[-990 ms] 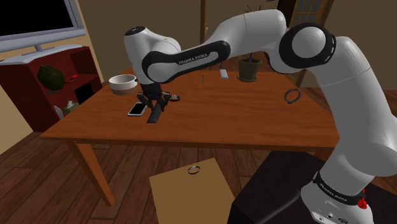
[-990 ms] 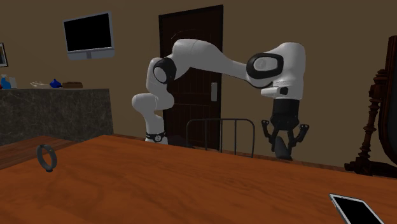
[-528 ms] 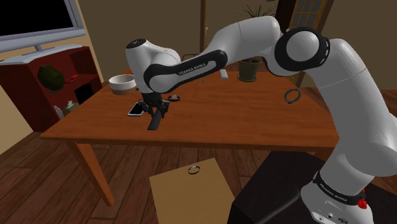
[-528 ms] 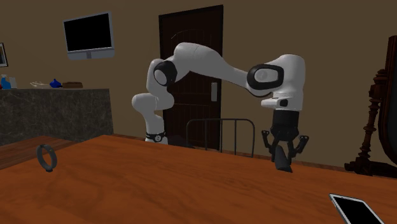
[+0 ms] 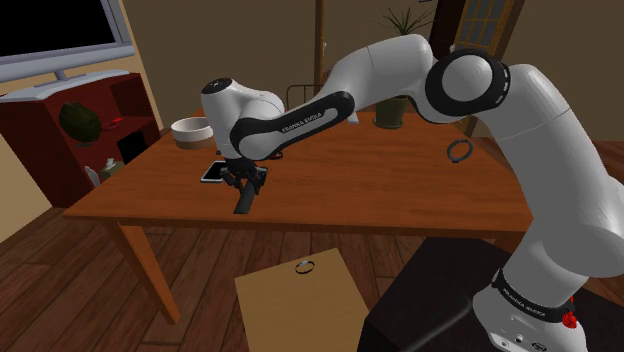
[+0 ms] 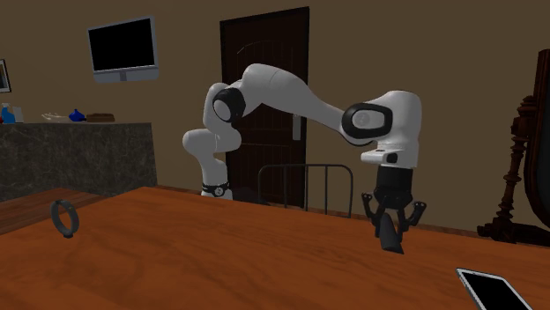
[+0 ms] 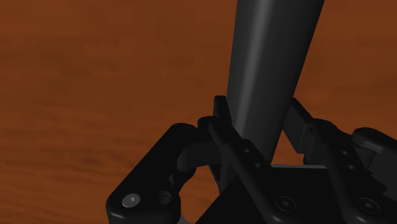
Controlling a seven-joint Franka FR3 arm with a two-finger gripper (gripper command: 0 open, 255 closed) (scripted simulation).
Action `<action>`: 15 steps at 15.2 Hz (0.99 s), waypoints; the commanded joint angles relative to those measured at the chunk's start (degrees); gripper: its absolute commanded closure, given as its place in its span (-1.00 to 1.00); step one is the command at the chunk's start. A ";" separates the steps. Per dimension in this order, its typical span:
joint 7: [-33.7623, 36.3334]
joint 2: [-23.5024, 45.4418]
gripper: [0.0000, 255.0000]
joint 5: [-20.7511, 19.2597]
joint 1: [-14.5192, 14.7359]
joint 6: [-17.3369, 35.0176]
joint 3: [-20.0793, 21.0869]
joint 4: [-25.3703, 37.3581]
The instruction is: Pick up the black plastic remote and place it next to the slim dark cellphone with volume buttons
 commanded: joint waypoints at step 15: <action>-0.78 -2.27 -1.00 1.41 0.47 -3.67 1.10 1.69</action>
